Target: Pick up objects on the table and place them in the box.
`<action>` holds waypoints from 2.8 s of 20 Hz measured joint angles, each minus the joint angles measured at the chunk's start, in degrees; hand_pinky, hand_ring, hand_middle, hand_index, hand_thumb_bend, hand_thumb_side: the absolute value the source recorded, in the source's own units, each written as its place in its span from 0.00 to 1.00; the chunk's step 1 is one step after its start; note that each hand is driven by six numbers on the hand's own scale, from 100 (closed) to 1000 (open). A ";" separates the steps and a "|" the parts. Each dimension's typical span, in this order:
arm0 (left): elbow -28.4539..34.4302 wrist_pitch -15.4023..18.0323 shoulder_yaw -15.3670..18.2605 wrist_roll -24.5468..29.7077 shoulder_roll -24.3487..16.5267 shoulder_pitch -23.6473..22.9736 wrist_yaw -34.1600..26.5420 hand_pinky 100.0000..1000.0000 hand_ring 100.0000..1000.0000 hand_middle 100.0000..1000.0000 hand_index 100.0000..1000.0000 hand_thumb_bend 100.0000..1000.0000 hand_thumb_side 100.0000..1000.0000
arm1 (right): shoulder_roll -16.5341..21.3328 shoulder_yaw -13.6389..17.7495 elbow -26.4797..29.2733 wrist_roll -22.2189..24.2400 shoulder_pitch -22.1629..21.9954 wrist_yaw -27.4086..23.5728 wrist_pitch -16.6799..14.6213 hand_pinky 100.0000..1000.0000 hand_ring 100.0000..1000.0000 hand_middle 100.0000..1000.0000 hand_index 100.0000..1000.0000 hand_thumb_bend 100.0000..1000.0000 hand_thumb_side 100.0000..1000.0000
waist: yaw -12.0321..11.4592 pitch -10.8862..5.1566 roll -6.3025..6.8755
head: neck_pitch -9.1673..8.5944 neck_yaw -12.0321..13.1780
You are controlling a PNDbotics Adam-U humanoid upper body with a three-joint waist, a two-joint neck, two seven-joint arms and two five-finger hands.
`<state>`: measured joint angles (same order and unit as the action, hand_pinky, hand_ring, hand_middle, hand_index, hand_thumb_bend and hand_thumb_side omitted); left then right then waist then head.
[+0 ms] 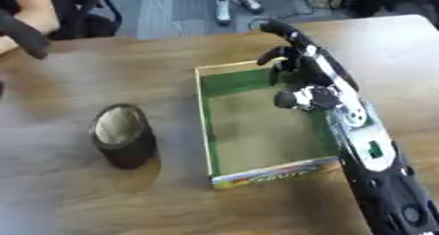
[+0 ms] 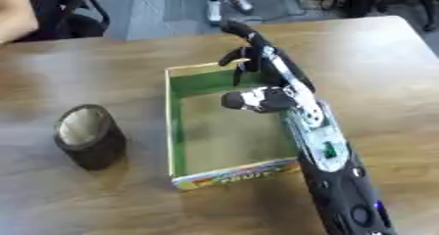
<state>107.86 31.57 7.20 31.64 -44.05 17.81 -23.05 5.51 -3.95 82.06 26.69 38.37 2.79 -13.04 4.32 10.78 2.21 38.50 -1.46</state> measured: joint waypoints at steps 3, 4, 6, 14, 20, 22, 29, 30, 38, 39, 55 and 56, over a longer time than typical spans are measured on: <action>0.04 0.00 -0.56 0.00 0.01 0.00 0.82 0.65 0.58 0.57 0.80 0.00 0.25 | 0.00 -0.05 0.00 0.05 0.00 0.00 -0.05 0.32 0.62 0.93 0.99 1.00 0.49 | -0.05 0.01 0.00 | 0.00 0.00; 0.09 0.00 -0.65 0.00 0.01 -0.01 0.92 0.65 0.58 0.57 0.80 0.00 0.25 | 0.00 -0.11 0.00 0.06 0.00 0.00 -0.06 0.32 0.62 0.93 0.99 1.00 0.49 | -0.10 0.01 0.00 | 0.00 0.00; 0.23 0.00 -0.81 0.00 0.01 -0.06 1.22 0.65 0.58 0.57 0.80 0.00 0.25 | 0.00 -0.15 0.00 0.07 0.00 0.00 -0.07 0.32 0.62 0.93 0.99 1.00 0.49 | -0.19 0.01 0.00 | 0.00 0.00; 0.37 0.00 -1.74 0.00 0.01 -0.62 4.33 0.66 0.59 0.58 0.80 0.00 0.25 | 0.00 -0.15 0.00 0.07 0.00 0.00 -0.07 0.32 0.62 0.93 0.99 1.00 0.49 | -0.17 0.05 0.01 | 0.00 0.00; -0.41 0.00 -2.41 0.00 0.02 -0.78 8.62 0.70 0.63 0.63 0.80 0.00 0.22 | 0.00 -0.15 0.00 0.07 0.01 0.00 -0.07 0.32 0.61 0.93 0.99 1.00 0.49 | 0.00 0.08 0.01 | -0.02 0.00; -0.57 0.00 -2.44 0.00 0.02 -0.75 10.57 0.76 0.68 0.66 0.79 0.00 0.21 | 0.00 -0.16 0.00 0.08 0.02 0.00 -0.08 0.32 0.61 0.93 0.99 1.00 0.49 | 0.05 0.16 0.01 | -0.03 0.00; -0.71 0.00 -3.09 0.00 0.06 -0.71 14.51 0.82 0.72 0.70 0.78 0.00 0.23 | 0.00 -0.16 -0.01 0.09 0.08 0.00 -0.08 0.32 0.61 0.93 0.99 1.00 0.49 | 0.19 0.39 0.01 | -0.04 0.00; -0.71 0.00 -3.11 0.00 0.07 -0.71 14.76 0.83 0.72 0.71 0.78 0.00 0.23 | 0.00 -0.16 -0.01 0.10 0.08 0.00 -0.09 0.32 0.61 0.93 0.99 1.00 0.49 | 0.20 0.39 0.01 | -0.04 0.00; -0.78 0.00 -3.45 0.00 0.07 -0.71 16.15 0.82 0.70 0.72 0.79 0.01 0.22 | 0.00 -0.17 -0.01 0.10 0.08 0.00 -0.10 0.32 0.61 0.93 0.99 1.00 0.49 | 0.27 0.39 0.04 | -0.05 0.01; -0.90 0.00 -3.45 0.00 0.07 -0.71 16.50 0.82 0.70 0.72 0.80 0.01 0.22 | 0.00 -0.17 -0.01 0.10 0.08 0.00 -0.10 0.32 0.61 0.93 0.99 1.00 0.49 | 0.31 0.39 0.06 | -0.05 0.01; -4.61 0.00 -2.67 0.00 0.57 0.29 25.10 0.87 0.73 0.73 0.80 0.16 0.26 | 0.00 -0.18 -0.01 0.11 0.14 0.00 -0.11 0.32 0.61 0.93 0.99 1.00 0.49 | 0.53 0.44 0.14 | -0.47 0.06; -4.61 0.00 -2.58 0.00 0.57 0.29 25.47 0.87 0.73 0.73 0.80 0.16 0.26 | 0.00 -0.18 -0.01 0.11 0.14 0.00 -0.11 0.32 0.62 0.93 0.99 1.00 0.49 | 0.52 0.44 0.14 | -0.47 0.06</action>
<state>103.26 31.57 4.62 31.64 -43.48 18.11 2.43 5.51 -4.14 82.05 26.80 38.51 2.79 -13.15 4.84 11.22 2.35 38.03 -1.41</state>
